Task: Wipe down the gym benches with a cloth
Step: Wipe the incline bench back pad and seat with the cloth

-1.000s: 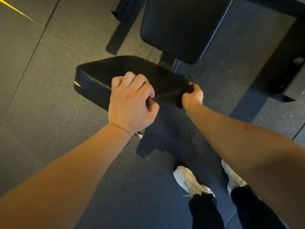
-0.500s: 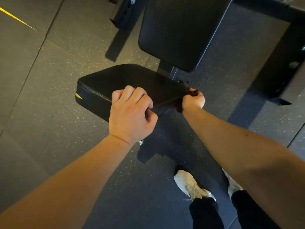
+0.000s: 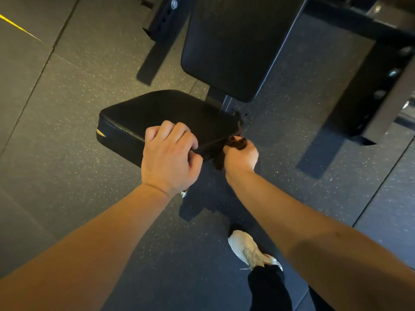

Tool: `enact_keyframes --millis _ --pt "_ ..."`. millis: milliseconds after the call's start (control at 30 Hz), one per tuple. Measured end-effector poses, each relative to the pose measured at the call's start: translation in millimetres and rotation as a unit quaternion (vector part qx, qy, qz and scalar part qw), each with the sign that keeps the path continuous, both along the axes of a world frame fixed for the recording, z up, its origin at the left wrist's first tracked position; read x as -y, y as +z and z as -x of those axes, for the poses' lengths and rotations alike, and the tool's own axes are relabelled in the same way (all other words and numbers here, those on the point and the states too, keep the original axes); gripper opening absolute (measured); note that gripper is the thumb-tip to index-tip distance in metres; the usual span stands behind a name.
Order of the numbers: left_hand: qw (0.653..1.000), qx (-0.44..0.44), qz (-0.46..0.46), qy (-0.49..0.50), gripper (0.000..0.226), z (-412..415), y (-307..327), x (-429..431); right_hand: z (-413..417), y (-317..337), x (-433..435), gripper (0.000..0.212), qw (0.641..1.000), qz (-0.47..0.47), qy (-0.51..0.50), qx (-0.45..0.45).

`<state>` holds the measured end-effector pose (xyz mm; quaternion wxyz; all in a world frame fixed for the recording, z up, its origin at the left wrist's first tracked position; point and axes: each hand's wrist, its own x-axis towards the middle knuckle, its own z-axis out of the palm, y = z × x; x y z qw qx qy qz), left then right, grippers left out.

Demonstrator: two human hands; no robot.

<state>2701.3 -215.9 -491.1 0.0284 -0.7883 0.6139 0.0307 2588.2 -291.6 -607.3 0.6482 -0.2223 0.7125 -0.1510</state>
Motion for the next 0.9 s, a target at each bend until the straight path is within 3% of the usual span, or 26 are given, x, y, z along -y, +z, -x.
enact_keyframes --millis 100,300,500,600,733,900 --pt "1.0 0.0 0.01 -0.001 0.03 -0.4 -0.4 0.0 -6.6 -11.5 27.2 0.025 0.997 -0.021 -0.065 -0.038" --pt "1.0 -0.013 0.002 0.002 0.029 -1.0 2.6 -0.3 -20.5 13.2 13.4 0.037 0.996 -0.023 -0.082 -0.022" --pt "0.994 -0.102 0.021 0.016 0.032 -3.6 17.8 -0.1 -20.8 78.5 -44.1 0.039 0.995 -0.041 0.002 0.085" --pt "0.981 -0.152 0.08 0.093 0.029 -11.2 25.8 -13.3 -15.1 82.5 -38.2 0.039 0.997 -0.033 0.03 0.064" --pt "0.94 -0.158 0.136 0.27 0.036 -26.1 28.3 -47.3 -18.9 65.0 -16.1 0.031 0.997 -0.032 -0.068 0.002" --pt "0.92 -0.212 0.126 0.306 0.046 -29.2 26.3 -75.1 -33.0 91.5 -30.4 0.039 0.998 -0.028 -0.051 -0.001"
